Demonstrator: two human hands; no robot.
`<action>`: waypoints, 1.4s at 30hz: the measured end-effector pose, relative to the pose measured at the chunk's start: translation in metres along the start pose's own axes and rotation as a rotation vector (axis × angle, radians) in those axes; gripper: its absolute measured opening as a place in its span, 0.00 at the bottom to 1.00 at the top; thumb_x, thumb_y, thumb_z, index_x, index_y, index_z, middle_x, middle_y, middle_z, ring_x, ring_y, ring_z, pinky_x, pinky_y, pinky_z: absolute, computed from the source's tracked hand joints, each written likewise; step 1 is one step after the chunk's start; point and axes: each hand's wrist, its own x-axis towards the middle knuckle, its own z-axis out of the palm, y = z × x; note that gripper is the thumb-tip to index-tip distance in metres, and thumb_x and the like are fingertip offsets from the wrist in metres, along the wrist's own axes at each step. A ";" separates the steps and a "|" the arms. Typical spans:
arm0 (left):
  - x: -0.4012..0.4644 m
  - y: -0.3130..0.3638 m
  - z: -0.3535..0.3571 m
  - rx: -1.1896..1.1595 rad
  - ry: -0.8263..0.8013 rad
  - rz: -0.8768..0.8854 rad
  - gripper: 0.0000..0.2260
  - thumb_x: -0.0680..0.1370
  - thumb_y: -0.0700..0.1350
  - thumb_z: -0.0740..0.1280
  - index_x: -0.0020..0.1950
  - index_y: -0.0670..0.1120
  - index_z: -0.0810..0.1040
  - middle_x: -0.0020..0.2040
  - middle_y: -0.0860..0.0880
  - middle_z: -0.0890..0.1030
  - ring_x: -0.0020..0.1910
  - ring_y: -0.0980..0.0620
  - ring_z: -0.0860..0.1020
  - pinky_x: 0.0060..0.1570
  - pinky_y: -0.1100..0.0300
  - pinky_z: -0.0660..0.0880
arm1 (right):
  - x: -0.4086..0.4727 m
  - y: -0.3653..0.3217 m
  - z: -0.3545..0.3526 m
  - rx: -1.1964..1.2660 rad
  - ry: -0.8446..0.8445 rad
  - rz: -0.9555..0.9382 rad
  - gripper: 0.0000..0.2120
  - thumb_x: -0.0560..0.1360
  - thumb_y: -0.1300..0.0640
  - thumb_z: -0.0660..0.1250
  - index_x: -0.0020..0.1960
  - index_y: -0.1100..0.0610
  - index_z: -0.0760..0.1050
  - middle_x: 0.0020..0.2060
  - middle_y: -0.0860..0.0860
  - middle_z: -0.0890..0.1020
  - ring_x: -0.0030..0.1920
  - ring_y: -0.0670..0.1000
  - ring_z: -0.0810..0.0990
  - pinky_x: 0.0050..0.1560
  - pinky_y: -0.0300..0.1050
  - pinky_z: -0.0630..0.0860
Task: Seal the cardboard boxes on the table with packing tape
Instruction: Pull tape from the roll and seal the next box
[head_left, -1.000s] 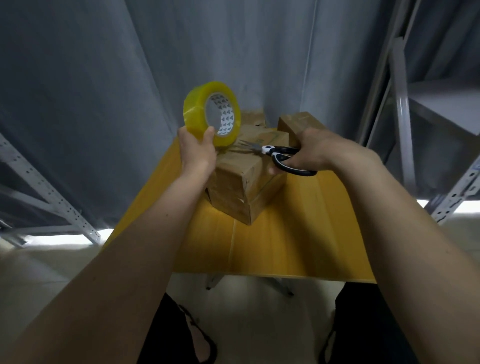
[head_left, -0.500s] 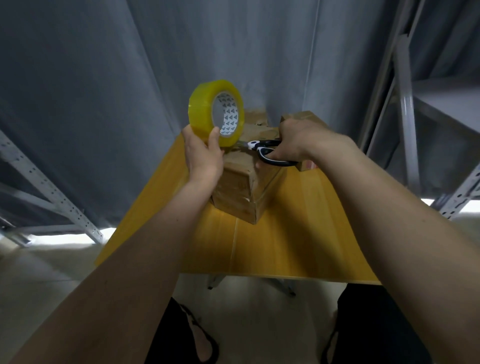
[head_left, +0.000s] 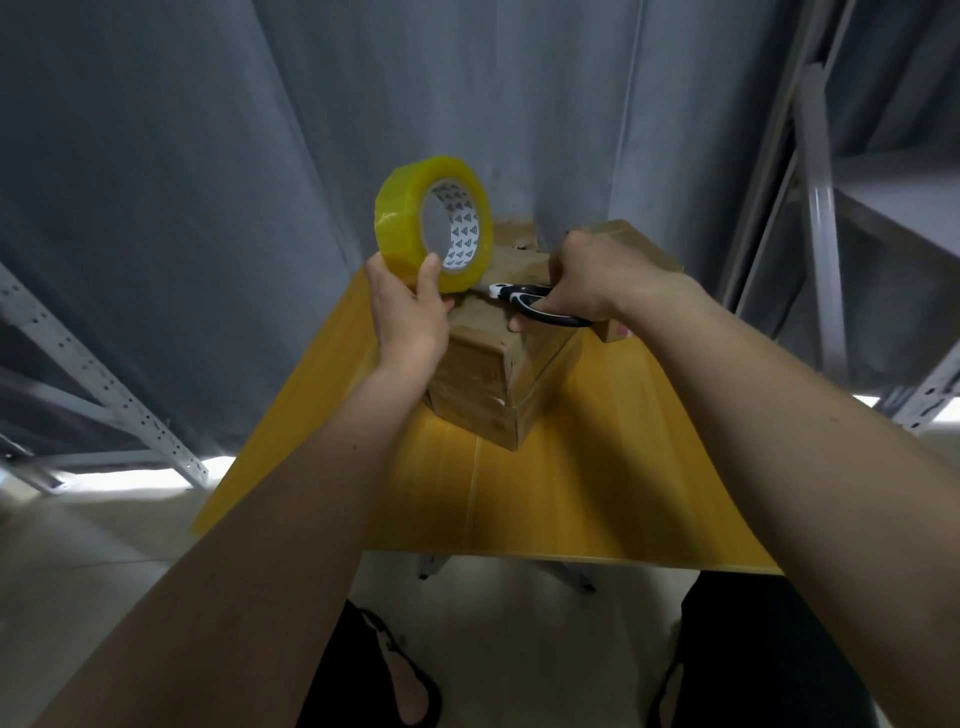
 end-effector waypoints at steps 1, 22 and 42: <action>0.000 0.000 0.000 -0.009 -0.001 -0.004 0.12 0.81 0.47 0.62 0.61 0.47 0.63 0.59 0.46 0.72 0.54 0.50 0.79 0.43 0.61 0.81 | 0.000 0.000 0.000 -0.007 0.008 -0.005 0.29 0.54 0.30 0.75 0.35 0.53 0.71 0.32 0.49 0.75 0.33 0.50 0.73 0.28 0.43 0.65; -0.003 0.008 0.005 -0.147 0.008 -0.059 0.15 0.82 0.47 0.60 0.66 0.45 0.62 0.57 0.54 0.68 0.53 0.55 0.75 0.41 0.61 0.81 | 0.000 0.008 -0.011 -0.111 -0.078 0.117 0.31 0.62 0.29 0.70 0.41 0.58 0.73 0.38 0.53 0.77 0.38 0.53 0.77 0.36 0.47 0.72; -0.007 0.009 0.011 -0.157 0.082 -0.124 0.19 0.82 0.50 0.59 0.70 0.45 0.61 0.61 0.53 0.66 0.51 0.57 0.74 0.42 0.63 0.81 | -0.012 0.053 0.015 0.448 0.327 0.424 0.21 0.73 0.37 0.64 0.42 0.57 0.76 0.41 0.55 0.83 0.42 0.59 0.83 0.47 0.57 0.81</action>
